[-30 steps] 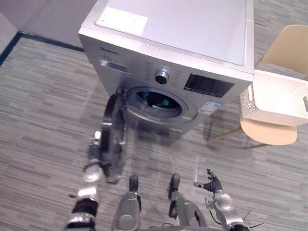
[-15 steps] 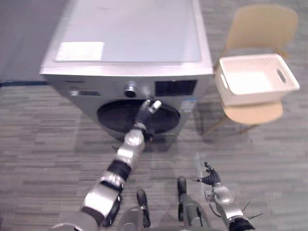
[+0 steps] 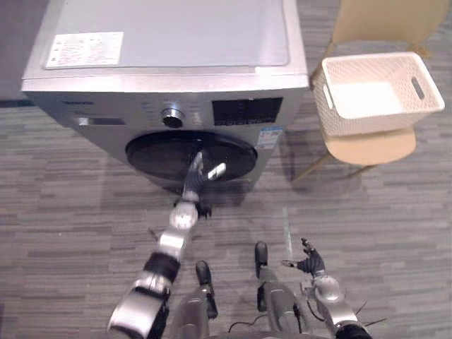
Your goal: Pick up the laundry basket with both hands and put the clothes into the washing machine.
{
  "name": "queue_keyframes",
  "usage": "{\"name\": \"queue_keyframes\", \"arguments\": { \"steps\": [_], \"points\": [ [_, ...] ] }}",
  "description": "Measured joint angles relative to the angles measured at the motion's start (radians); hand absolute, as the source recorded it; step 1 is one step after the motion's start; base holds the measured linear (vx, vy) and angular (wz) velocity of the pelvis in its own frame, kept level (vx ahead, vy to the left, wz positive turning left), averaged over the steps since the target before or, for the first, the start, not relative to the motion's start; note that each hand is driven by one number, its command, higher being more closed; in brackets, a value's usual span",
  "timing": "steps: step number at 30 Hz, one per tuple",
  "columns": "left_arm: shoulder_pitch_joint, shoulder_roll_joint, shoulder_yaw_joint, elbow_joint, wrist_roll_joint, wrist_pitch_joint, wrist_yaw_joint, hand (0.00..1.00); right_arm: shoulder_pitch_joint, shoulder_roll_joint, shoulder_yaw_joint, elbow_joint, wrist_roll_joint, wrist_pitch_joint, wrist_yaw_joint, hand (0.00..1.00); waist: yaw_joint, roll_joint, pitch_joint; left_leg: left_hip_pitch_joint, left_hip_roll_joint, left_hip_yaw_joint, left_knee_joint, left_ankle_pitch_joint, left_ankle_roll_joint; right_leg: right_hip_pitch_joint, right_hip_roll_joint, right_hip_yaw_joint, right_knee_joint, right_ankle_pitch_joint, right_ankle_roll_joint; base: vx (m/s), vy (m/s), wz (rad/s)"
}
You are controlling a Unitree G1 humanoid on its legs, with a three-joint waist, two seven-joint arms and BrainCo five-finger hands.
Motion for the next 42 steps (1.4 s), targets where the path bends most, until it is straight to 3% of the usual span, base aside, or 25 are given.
{"name": "queue_keyframes", "arguments": {
  "steps": [4, 5, 7, 8, 10, 11, 14, 17, 18, 19, 20, 21, 22, 24, 26, 27, 29, 31, 33, 34, 35, 36, 37, 40, 42],
  "points": [
    [0.199, -0.008, 0.004, -0.021, -0.039, 0.001, -0.033, 0.00, 0.032, -0.006, -0.021, 0.025, -0.001, -0.001, 0.000, 0.00, 0.057, 0.033, -0.020, 0.002, -0.019, -0.114, -0.011, 0.012, -0.004, 0.062, -0.015, -0.132, 0.021, -0.055, 0.006, 0.14, 0.019, 1.18],
    [0.237, -0.007, 0.019, -0.014, -0.039, 0.001, -0.043, 0.00, 0.025, -0.007, -0.022, 0.040, -0.001, -0.002, -0.001, 0.00, 0.071, 0.044, -0.027, -0.003, -0.040, -0.160, -0.018, 0.039, -0.011, 0.090, -0.033, -0.208, 0.038, -0.080, 0.010, 0.08, 0.036, 1.78],
    [0.258, -0.006, 0.028, -0.007, -0.038, 0.002, -0.044, 0.00, 0.001, -0.009, -0.033, 0.073, -0.001, -0.004, -0.003, 0.00, 0.070, 0.053, -0.035, -0.019, -0.059, -0.151, -0.024, 0.082, -0.006, 0.124, -0.071, -0.318, 0.065, -0.111, 0.017, 0.06, 0.109, 1.94],
    [0.256, -0.007, 0.057, 0.022, -0.036, -0.001, -0.045, 0.00, -0.021, -0.007, -0.055, 0.097, -0.001, -0.005, -0.009, 0.00, 0.084, 0.059, -0.039, -0.031, -0.058, -0.053, -0.031, 0.090, 0.016, 0.148, -0.086, -0.395, 0.087, -0.135, 0.024, 0.01, 0.136, 1.47],
    [0.253, -0.009, 0.096, 0.086, -0.034, -0.001, -0.043, 0.00, -0.059, -0.007, -0.065, 0.118, 0.000, -0.004, -0.017, 0.00, 0.106, 0.057, -0.038, -0.044, -0.022, 0.101, -0.009, 0.058, 0.073, 0.166, -0.089, -0.446, 0.109, -0.155, 0.035, 0.00, 0.118, 1.07],
    [0.259, -0.010, 0.139, 0.174, -0.025, 0.002, -0.042, 0.00, -0.079, -0.003, -0.065, 0.116, 0.000, -0.005, -0.018, 0.00, 0.111, 0.045, -0.045, -0.057, -0.016, 0.161, 0.022, 0.055, 0.082, 0.171, -0.108, -0.465, 0.128, -0.168, 0.052, 0.02, 0.093, 0.54],
    [0.283, -0.013, 0.207, 0.301, 0.020, 0.017, -0.037, 0.00, -0.088, 0.002, -0.060, 0.122, -0.001, -0.003, -0.017, 0.00, 0.126, 0.035, -0.049, -0.053, -0.056, 0.140, 0.048, 0.022, 0.101, 0.183, -0.155, -0.485, 0.177, -0.198, 0.084, 0.06, 0.148, 0.42],
    [0.366, -0.016, 0.257, 0.343, 0.054, 0.029, -0.037, 0.00, -0.085, 0.005, -0.057, 0.143, -0.003, 0.004, -0.015, 0.00, 0.125, 0.024, -0.051, -0.045, -0.096, 0.151, 0.129, -0.086, 0.131, 0.180, -0.268, -0.495, 0.376, -0.276, 0.110, 0.09, 0.177, 0.36],
    [0.398, -0.015, 0.259, 0.347, 0.057, 0.033, -0.036, 0.00, -0.082, 0.003, -0.049, 0.154, -0.011, 0.013, -0.015, 0.00, 0.125, 0.026, -0.051, -0.021, -0.116, 0.142, 0.130, -0.097, 0.148, 0.146, -0.329, -0.467, 0.531, -0.275, 0.066, 0.12, 0.179, 0.51],
    [0.412, -0.010, 0.259, 0.352, 0.061, 0.034, -0.036, 0.00, -0.074, 0.002, -0.040, 0.154, -0.014, 0.018, -0.015, 0.00, 0.122, 0.022, -0.049, -0.004, -0.130, 0.121, 0.129, -0.104, 0.159, 0.098, -0.364, -0.405, 0.663, -0.250, -0.028, 0.17, 0.224, 0.67],
    [0.409, -0.002, 0.259, 0.357, 0.062, 0.035, -0.034, 0.00, -0.065, 0.003, -0.029, 0.153, -0.016, 0.019, -0.014, 0.00, 0.119, 0.024, -0.049, 0.017, -0.145, 0.094, 0.126, -0.108, 0.167, 0.042, -0.372, -0.312, 0.786, -0.185, -0.119, 0.26, 0.195, 0.93],
    [0.407, 0.016, 0.258, 0.358, 0.062, 0.035, -0.024, 0.00, -0.056, 0.010, -0.012, 0.152, -0.016, 0.019, -0.012, 0.00, 0.113, 0.018, -0.050, 0.043, -0.148, 0.030, 0.127, -0.113, 0.178, -0.029, -0.326, -0.183, 0.909, -0.217, -0.068, 0.28, 0.155, 1.03],
    [0.400, 0.018, 0.258, 0.357, 0.062, 0.034, -0.017, 0.00, -0.053, 0.017, -0.007, 0.148, -0.015, 0.016, -0.007, 0.00, 0.108, 0.021, -0.048, 0.051, -0.148, -0.007, 0.127, -0.116, 0.184, -0.059, -0.280, -0.144, 0.949, -0.267, -0.039, 0.29, 0.066, 1.21],
    [0.380, 0.027, 0.277, 0.353, 0.061, 0.030, -0.015, 0.00, -0.059, 0.019, 0.010, 0.140, -0.014, 0.014, 0.003, 0.00, 0.096, 0.008, -0.043, 0.093, -0.172, -0.092, 0.112, -0.119, 0.187, -0.133, -0.180, -0.110, 0.932, -0.360, -0.025, 0.25, 0.039, 1.13],
    [0.360, 0.009, 0.274, 0.349, 0.060, 0.028, -0.015, 0.00, -0.059, 0.012, 0.012, 0.106, -0.009, 0.012, 0.002, 0.00, 0.091, 0.000, -0.038, 0.126, -0.201, -0.144, 0.105, -0.126, 0.195, -0.192, -0.138, -0.108, 0.813, -0.370, -0.013, 0.32, 0.027, 1.18],
    [0.337, -0.009, 0.272, 0.348, 0.060, 0.024, -0.015, 0.00, -0.063, 0.005, 0.013, 0.100, -0.003, 0.010, 0.002, 0.00, 0.086, 0.007, -0.032, 0.153, -0.215, -0.211, 0.105, -0.130, 0.195, -0.224, -0.087, -0.080, 0.662, -0.354, 0.009, 0.33, 0.005, 1.36],
    [0.323, -0.011, 0.243, 0.334, 0.060, 0.017, -0.015, 0.00, -0.061, 0.001, 0.012, 0.099, 0.001, 0.009, 0.002, 0.00, 0.065, 0.007, -0.027, 0.193, -0.229, -0.299, 0.093, -0.139, 0.183, -0.231, -0.046, -0.018, 0.481, -0.298, 0.038, 0.40, -0.069, 1.53],
    [0.318, -0.013, 0.234, 0.331, 0.062, 0.008, -0.015, 0.00, -0.042, 0.000, 0.011, 0.080, 0.001, 0.009, 0.004, 0.00, 0.058, 0.001, -0.022, 0.238, -0.242, -0.371, 0.098, -0.165, 0.148, -0.244, -0.045, 0.038, 0.432, -0.248, 0.014, 0.44, -0.163, 1.62],
    [0.337, -0.019, 0.233, 0.319, 0.061, 0.005, -0.014, 0.00, -0.026, 0.004, 0.012, 0.079, 0.001, 0.008, 0.007, 0.00, 0.054, -0.009, -0.031, 0.252, -0.245, -0.374, 0.165, -0.221, 0.063, -0.218, -0.058, 0.021, 0.435, -0.176, -0.028, 0.56, -0.276, 1.63],
    [0.341, -0.031, 0.237, 0.320, 0.061, 0.004, -0.012, 0.00, -0.026, -0.008, 0.011, 0.083, 0.000, 0.010, 0.008, 0.00, 0.044, 0.006, -0.027, 0.205, -0.241, -0.355, 0.319, -0.248, 0.017, -0.194, -0.061, -0.017, 0.460, -0.134, -0.060, 0.45, -0.223, 1.28],
    [0.349, -0.040, 0.237, 0.309, 0.061, 0.004, -0.012, 0.00, -0.031, -0.012, 0.011, 0.078, 0.000, 0.010, 0.009, 0.00, 0.046, 0.022, -0.033, 0.165, -0.222, -0.327, 0.396, -0.244, 0.008, -0.178, -0.048, -0.031, 0.455, -0.151, -0.067, 0.56, -0.240, 0.76],
    [0.372, -0.058, 0.239, 0.290, 0.061, 0.003, -0.012, 0.00, -0.048, -0.015, 0.016, 0.065, 0.000, 0.008, 0.010, 0.00, 0.062, 0.042, -0.034, 0.103, -0.176, -0.247, 0.550, -0.223, -0.029, -0.141, -0.015, -0.041, 0.424, -0.169, -0.086, 0.46, -0.156, -0.17],
    [0.379, -0.065, 0.237, 0.289, 0.061, 0.004, -0.015, 0.00, -0.059, -0.012, 0.031, 0.054, 0.000, -0.004, 0.011, 0.00, 0.090, 0.047, -0.033, 0.036, -0.102, -0.155, 0.711, -0.190, -0.056, -0.088, 0.026, -0.035, 0.385, -0.185, -0.111, 0.47, -0.147, -0.34],
    [0.353, -0.079, 0.229, 0.290, 0.061, 0.003, -0.019, 0.00, -0.065, -0.003, 0.019, 0.067, 0.001, -0.008, 0.013, 0.00, 0.094, 0.026, -0.029, -0.010, 0.014, -0.051, 0.758, -0.233, 0.000, 0.030, 0.036, -0.066, 0.312, -0.192, -0.122, 0.41, -0.121, 0.08],
    [0.323, -0.084, 0.217, 0.290, 0.063, -0.005, -0.020, 0.00, -0.068, -0.010, -0.008, 0.075, 0.001, -0.009, 0.013, 0.00, 0.092, 0.013, -0.027, -0.021, 0.040, -0.016, 0.580, -0.236, 0.002, 0.095, 0.009, -0.079, 0.260, -0.190, -0.119, 0.28, -0.034, 0.22]
  ]
}}
